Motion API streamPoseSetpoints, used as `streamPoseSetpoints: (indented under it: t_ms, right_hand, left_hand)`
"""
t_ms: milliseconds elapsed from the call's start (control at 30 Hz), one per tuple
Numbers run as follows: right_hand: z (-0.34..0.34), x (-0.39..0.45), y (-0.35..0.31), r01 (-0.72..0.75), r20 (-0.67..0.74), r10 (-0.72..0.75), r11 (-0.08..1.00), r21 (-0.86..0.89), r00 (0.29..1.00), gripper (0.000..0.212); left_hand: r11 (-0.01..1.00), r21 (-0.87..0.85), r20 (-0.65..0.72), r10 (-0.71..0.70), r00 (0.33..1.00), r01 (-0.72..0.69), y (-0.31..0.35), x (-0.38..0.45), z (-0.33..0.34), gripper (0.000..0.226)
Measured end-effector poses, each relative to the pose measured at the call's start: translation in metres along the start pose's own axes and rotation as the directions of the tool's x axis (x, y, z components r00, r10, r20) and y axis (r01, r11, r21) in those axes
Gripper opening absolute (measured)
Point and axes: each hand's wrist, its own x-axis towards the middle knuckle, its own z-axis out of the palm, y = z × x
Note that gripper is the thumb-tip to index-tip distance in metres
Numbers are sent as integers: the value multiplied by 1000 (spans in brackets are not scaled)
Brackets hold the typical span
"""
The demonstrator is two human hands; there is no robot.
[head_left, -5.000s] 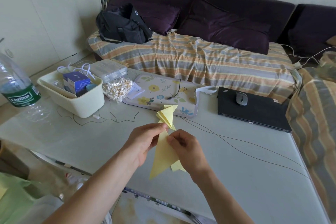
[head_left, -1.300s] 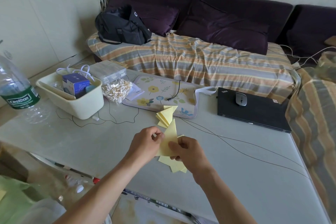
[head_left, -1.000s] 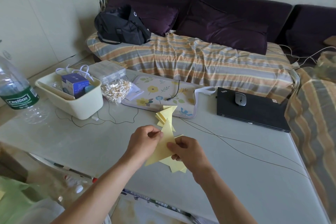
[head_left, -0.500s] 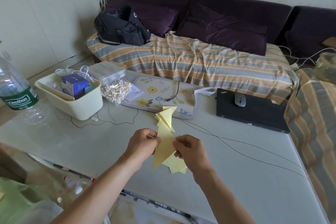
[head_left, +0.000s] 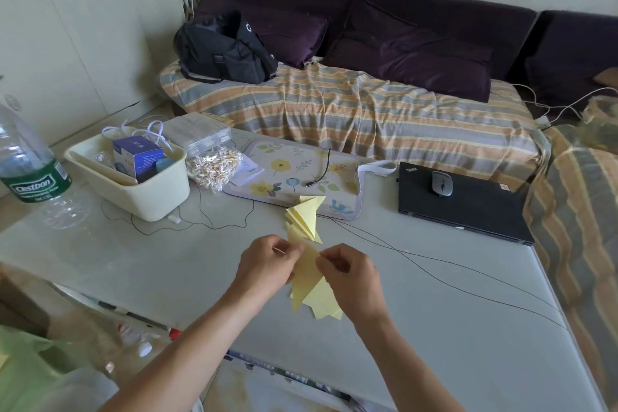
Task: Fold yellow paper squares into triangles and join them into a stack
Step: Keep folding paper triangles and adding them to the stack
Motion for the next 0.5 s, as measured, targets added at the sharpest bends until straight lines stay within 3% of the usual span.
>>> streamPoseSetpoints:
  t_ms: [100,200,300,367,500]
  right_hand:
    - [2,-2,-2,94,26,-93,994,-49,995,11]
    - [3,-4,-4,133,99,-129,991,-33,987,10]
    - [5,-5,-3,137,136,-132,990,-28,982,14]
    - [5,-4,-1,160,103,-155,986,-41,983,15]
    - [3,-1,3,177,0,-177,982,-63,984,9]
  left_hand:
    - [981,-158,98,-99,990,114,1,-1,2,38]
    - [989,-134,85,-55,995,66,-2,0,1,24]
    - [1000,-10,35,-23,999,24,-4,2,-1,17]
    - [982,185,38,32,999,-39,-4,2,-2,16]
    - [863,472,174,108,979,-179,-7,1,1,13]
